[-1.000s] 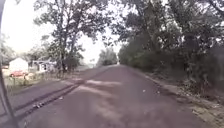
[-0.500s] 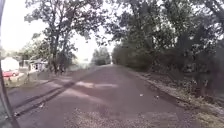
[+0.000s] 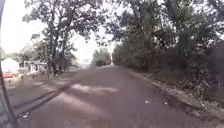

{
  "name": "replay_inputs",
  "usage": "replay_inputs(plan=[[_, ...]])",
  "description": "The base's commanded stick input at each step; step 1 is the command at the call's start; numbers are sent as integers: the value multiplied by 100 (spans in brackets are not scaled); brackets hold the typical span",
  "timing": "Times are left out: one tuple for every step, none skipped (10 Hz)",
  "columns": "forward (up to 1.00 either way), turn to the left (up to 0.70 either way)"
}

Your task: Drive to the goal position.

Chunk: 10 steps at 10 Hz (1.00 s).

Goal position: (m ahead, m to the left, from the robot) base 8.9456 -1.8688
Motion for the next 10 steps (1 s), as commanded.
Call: replay_inputs(plan=[[70, 0], [70, 0], [70, 0], [70, 0], [70, 0], [70, 0], [70, 0], [70, 0], [70, 0], [70, 0]])
